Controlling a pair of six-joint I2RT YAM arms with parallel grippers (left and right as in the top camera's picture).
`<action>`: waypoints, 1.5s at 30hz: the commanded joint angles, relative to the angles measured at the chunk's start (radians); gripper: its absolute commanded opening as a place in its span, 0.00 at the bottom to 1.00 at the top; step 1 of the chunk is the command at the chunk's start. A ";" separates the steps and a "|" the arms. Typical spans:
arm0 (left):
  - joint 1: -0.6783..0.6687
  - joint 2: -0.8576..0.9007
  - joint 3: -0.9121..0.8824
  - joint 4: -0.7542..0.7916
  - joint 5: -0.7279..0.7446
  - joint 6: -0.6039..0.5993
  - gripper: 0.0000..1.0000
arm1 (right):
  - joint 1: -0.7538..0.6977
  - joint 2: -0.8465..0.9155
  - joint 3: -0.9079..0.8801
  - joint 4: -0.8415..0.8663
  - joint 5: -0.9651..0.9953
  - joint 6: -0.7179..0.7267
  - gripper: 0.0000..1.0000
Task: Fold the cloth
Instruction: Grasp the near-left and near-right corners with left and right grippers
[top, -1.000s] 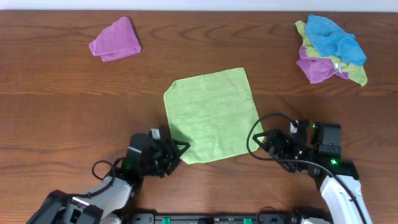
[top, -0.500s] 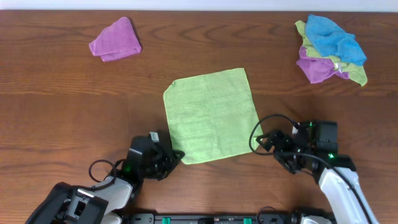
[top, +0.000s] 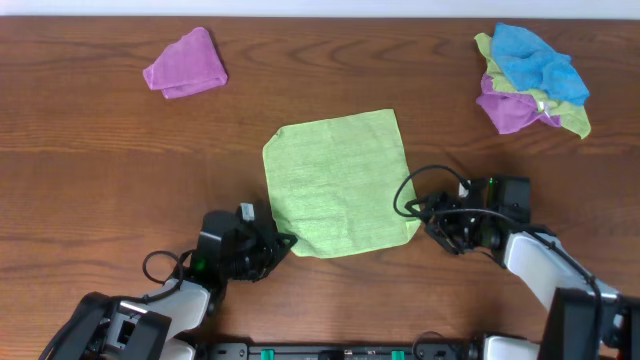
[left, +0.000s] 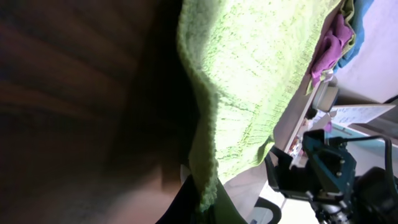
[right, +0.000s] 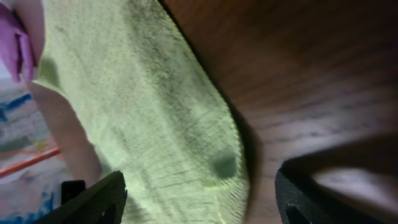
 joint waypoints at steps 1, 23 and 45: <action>0.019 0.006 0.023 0.004 0.027 0.023 0.06 | 0.014 0.066 -0.029 -0.008 0.061 0.038 0.76; 0.068 0.006 0.033 0.008 0.068 0.041 0.06 | 0.145 0.071 -0.029 0.042 0.177 0.096 0.01; 0.245 0.006 0.109 -0.037 0.351 0.224 0.06 | 0.145 -0.188 -0.029 -0.137 0.080 0.070 0.01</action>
